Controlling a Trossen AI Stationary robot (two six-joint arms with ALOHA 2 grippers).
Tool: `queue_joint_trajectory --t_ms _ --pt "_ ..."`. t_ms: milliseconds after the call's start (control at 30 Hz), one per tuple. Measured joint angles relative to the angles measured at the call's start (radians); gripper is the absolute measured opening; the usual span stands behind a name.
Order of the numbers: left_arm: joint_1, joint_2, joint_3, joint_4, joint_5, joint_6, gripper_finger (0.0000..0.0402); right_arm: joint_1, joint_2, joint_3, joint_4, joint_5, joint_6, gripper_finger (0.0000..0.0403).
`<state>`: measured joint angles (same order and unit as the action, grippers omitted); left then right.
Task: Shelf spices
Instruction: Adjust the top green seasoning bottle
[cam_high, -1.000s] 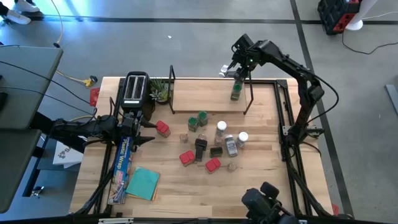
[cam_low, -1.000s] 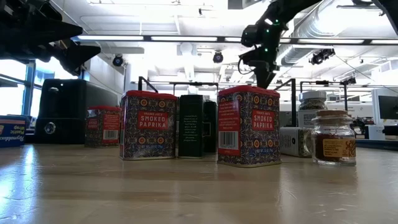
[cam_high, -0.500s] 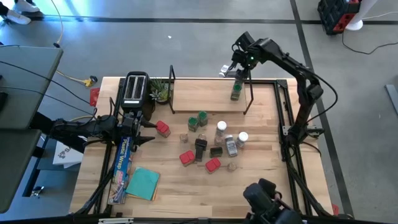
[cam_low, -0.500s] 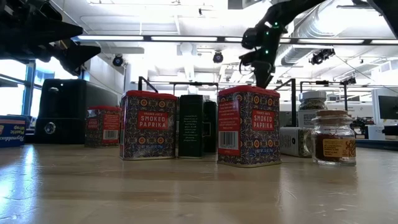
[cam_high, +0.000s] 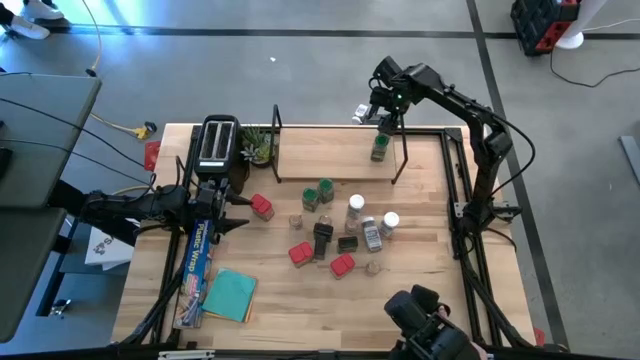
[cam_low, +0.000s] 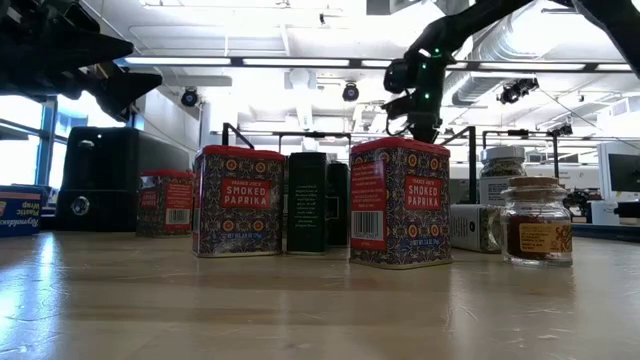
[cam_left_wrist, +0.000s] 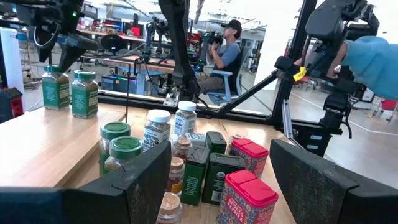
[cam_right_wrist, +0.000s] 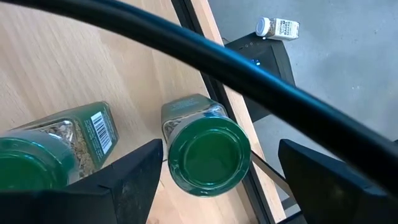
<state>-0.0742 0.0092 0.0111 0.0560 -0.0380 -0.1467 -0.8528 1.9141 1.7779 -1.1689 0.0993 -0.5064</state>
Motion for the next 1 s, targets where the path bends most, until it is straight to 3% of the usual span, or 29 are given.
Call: queue_joint_trajectory --t_ms 367,700,1000 --pt "0.000 0.000 0.000 0.001 0.001 -0.007 0.0268 0.000 0.023 0.000 -0.011 -0.025 0.000 0.0295" --pt "0.000 0.000 0.000 0.001 0.001 -0.008 0.0268 0.000 0.023 0.000 -0.021 -0.024 0.008 0.0188" --pt "0.000 0.000 0.000 0.001 0.000 -0.009 0.0268 0.021 0.023 0.000 -0.015 -0.019 0.032 0.0187"
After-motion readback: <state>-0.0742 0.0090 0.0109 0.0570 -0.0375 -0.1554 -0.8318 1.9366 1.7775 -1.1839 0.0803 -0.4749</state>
